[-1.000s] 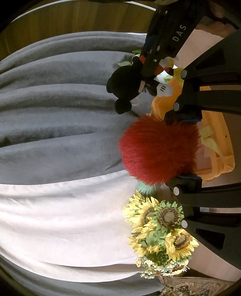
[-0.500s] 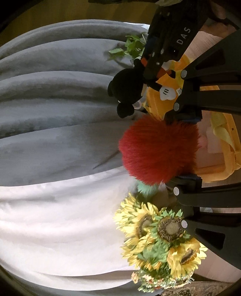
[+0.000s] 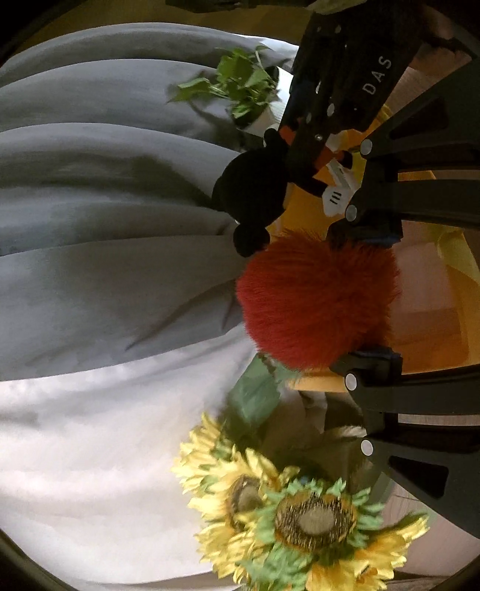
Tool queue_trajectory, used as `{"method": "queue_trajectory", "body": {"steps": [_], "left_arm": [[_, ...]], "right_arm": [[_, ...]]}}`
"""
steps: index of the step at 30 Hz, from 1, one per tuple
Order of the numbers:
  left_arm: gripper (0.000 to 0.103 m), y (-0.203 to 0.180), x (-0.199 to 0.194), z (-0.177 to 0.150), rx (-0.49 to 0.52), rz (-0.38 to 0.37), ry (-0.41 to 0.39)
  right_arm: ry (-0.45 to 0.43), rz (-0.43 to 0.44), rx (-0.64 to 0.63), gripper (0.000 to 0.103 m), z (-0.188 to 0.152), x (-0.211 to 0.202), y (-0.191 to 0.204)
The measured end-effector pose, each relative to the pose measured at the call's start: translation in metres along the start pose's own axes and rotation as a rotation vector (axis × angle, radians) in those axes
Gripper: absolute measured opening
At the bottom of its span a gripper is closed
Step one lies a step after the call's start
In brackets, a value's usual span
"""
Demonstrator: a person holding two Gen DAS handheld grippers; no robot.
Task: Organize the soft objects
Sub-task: 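Carry the red pompom and Mickey plush with both tools over the orange crate, then open both tools to drop the pompom and Mickey plush into the crate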
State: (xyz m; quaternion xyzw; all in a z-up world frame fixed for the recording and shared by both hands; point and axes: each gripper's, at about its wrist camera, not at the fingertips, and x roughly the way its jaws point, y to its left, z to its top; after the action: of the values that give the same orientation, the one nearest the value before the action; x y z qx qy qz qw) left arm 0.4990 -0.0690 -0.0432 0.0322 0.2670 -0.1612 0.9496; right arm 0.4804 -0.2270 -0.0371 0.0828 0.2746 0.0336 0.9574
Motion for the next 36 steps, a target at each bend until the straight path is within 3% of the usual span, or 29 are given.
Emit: {"method": "queue_trajectory", "body": {"steps": [8, 12, 15, 17, 36], "left_arm": [[0.04, 0.003, 0.023, -0.011, -0.004, -0.014, 0.058], [0.052, 0.001, 0.027, -0.014, 0.006, -0.013, 0.063], [0.054, 0.001, 0.024, -0.013, 0.005, -0.009, 0.052], [0.057, 0.001, 0.022, -0.012, 0.002, -0.005, 0.045], [0.058, -0.002, -0.042, -0.01, -0.016, 0.013, -0.029]], "right_arm": [[0.056, 0.009, 0.004, 0.042, -0.003, 0.02, -0.006], [0.075, 0.017, -0.006, 0.043, -0.007, 0.024, -0.005], [0.062, 0.004, 0.016, 0.049, -0.006, 0.021, -0.008], [0.042, -0.021, 0.025, 0.06, -0.004, 0.018, -0.01], [-0.013, -0.069, 0.037, 0.06, -0.008, -0.033, -0.003]]}}
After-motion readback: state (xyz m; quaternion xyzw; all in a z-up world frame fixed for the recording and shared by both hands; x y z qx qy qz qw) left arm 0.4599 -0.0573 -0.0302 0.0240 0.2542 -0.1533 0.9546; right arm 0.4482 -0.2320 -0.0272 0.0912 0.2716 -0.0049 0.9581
